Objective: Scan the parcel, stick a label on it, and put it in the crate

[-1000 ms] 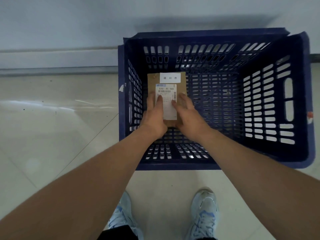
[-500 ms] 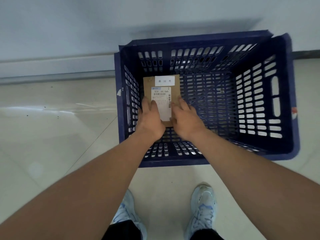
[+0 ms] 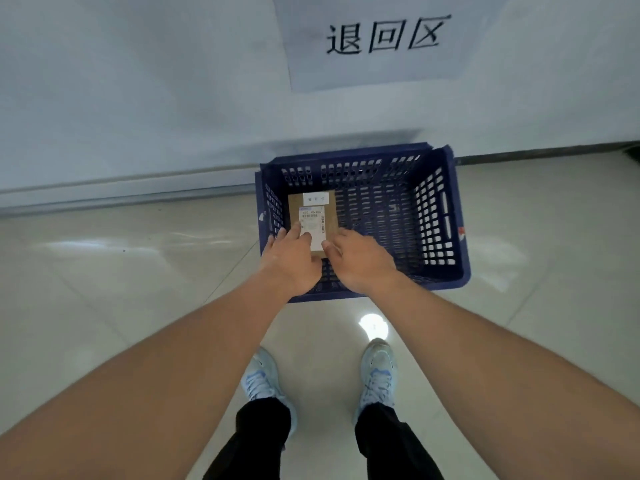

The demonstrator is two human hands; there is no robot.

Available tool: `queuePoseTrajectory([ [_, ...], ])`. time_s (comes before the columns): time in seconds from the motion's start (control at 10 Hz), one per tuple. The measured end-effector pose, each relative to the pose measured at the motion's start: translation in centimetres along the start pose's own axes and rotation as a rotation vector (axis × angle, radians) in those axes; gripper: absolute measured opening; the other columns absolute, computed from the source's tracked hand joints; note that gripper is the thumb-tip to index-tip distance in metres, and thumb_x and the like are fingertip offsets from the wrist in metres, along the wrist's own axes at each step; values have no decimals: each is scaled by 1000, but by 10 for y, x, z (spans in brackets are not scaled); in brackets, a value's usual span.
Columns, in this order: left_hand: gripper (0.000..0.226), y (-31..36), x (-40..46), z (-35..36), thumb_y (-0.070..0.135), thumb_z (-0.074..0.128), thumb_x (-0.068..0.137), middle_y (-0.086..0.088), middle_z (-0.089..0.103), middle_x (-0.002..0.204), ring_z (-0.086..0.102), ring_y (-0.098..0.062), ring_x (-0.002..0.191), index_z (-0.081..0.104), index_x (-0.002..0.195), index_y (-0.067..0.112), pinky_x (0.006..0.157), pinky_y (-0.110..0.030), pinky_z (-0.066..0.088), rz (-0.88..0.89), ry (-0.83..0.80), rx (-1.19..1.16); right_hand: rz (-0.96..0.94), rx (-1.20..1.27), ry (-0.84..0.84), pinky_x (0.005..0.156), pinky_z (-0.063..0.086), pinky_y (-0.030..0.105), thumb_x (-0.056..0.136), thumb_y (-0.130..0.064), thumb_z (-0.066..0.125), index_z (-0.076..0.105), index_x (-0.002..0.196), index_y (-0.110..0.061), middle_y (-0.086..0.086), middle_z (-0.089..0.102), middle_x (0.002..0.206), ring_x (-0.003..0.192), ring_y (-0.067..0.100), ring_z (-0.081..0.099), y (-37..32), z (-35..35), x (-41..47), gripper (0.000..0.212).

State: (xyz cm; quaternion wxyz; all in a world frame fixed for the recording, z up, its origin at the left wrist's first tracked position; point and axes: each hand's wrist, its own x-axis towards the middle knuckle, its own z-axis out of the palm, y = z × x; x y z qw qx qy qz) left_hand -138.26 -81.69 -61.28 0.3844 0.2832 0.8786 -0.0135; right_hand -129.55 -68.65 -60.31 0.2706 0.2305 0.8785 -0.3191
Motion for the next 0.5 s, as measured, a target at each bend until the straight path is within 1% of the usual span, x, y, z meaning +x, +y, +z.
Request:
queuePoseTrajectory([
  [0.1, 67, 19, -44, -38, 37, 42, 96, -6, 23, 171, 25, -36, 155, 32, 162, 24, 126, -53, 23, -13, -3, 5, -1, -28, 10, 99, 50, 50, 108, -52, 24, 57, 144, -27, 3, 53, 152, 127, 37, 56, -27, -46, -48, 55],
  [0.2, 61, 36, -90, -76, 35, 42, 96, -7, 36, 164, 33, -37, 149, 44, 155, 21, 122, -54, 29, -33, -9, -9, -14, -35, 55, 102, 48, 51, 109, -48, 27, 57, 144, -27, 4, 52, 152, 131, 37, 54, -47, -89, -96, 51],
  [0.3, 46, 53, -141, -115, 35, 43, 97, -8, 53, 137, 50, -36, 128, 60, 134, 13, 111, -52, 41, -27, 12, -17, -26, -32, 80, 101, 49, 53, 108, -49, 26, 62, 136, -23, 4, 58, 143, 127, 37, 57, -63, -124, -147, 53],
  [0.4, 49, 70, -194, -152, 40, 39, 101, -10, 52, 137, 48, -37, 132, 58, 135, 9, 113, -53, 39, -30, 14, -12, -32, -8, 115, 100, 50, 54, 106, -51, 25, 63, 131, -23, 3, 60, 138, 125, 36, 58, -79, -159, -198, 54],
  [0.5, 52, 85, -246, -186, 40, 35, 104, -13, 47, 153, 42, -37, 140, 52, 143, 9, 117, -52, 32, -35, 12, 19, -13, -22, 122, 109, 45, 54, 108, -50, 26, 59, 141, -23, 5, 52, 154, 136, 37, 51, -96, -188, -246, 53],
])
